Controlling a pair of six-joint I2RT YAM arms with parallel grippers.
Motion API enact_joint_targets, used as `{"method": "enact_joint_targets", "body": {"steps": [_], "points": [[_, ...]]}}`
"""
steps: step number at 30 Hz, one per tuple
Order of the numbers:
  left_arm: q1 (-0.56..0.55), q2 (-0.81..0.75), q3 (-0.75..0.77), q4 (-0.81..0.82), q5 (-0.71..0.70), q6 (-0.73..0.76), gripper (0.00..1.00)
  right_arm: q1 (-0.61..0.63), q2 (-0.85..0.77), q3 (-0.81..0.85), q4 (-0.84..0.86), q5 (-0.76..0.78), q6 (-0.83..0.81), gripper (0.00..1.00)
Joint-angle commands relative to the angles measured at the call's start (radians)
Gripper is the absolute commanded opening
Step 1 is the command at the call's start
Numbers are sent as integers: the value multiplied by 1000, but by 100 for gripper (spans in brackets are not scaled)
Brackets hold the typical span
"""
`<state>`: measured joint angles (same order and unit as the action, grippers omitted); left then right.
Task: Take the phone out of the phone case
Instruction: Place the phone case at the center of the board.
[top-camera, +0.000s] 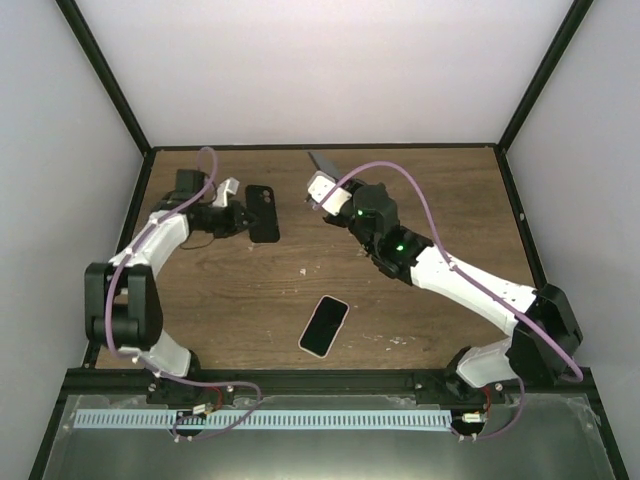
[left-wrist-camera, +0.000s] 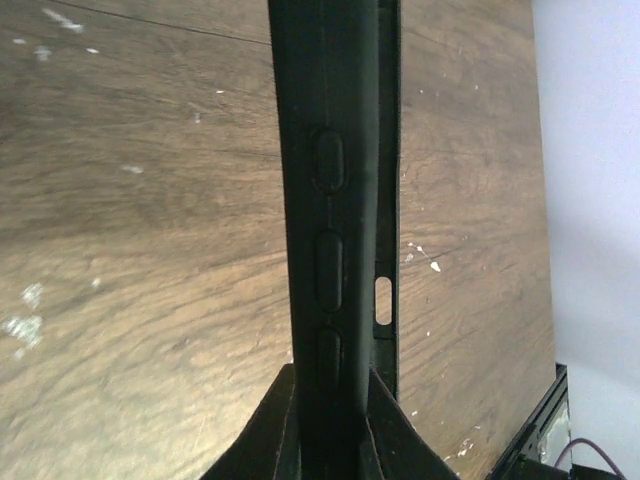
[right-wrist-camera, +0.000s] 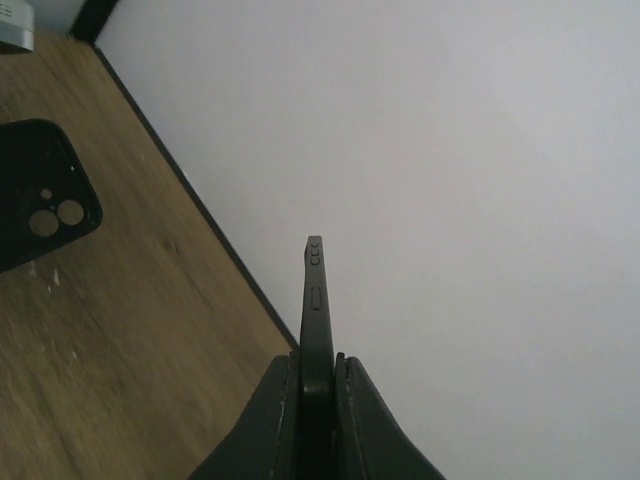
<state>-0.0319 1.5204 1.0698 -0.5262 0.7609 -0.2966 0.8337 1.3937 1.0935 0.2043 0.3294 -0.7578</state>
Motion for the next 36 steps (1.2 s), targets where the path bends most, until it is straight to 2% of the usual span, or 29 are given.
{"method": "enact_joint_targets", "body": {"steps": [1, 8, 20, 25, 29, 32, 33, 34, 35, 36], "points": [[-69, 143, 105, -11, -15, 42, 0, -39, -65, -34, 18, -13, 49, 1], [-151, 368, 244, 49, -15, -20, 0, -66, -53, -52, 0, -10, 62, 1], [-194, 590, 374, 65, -70, -57, 0, -68, 12, -21, -22, -14, 82, 1], [-198, 633, 393, 50, -94, -60, 8, -68, 34, -10, -29, -18, 84, 1], [-197, 636, 402, 25, -138, -63, 33, -68, 51, 10, -39, -20, 79, 1], [-198, 614, 391, 9, -169, -57, 71, -68, 57, 28, -35, -22, 60, 1], [-198, 606, 383, 8, -173, -54, 77, -68, 62, 32, -31, -23, 54, 1], [-197, 594, 374, 9, -174, -53, 88, -68, 65, 35, -25, -21, 48, 1], [-195, 582, 363, 15, -177, -56, 91, -69, 71, 35, -18, -21, 43, 1], [-193, 563, 353, 22, -178, -57, 98, -69, 78, 37, -12, -19, 35, 1]]}}
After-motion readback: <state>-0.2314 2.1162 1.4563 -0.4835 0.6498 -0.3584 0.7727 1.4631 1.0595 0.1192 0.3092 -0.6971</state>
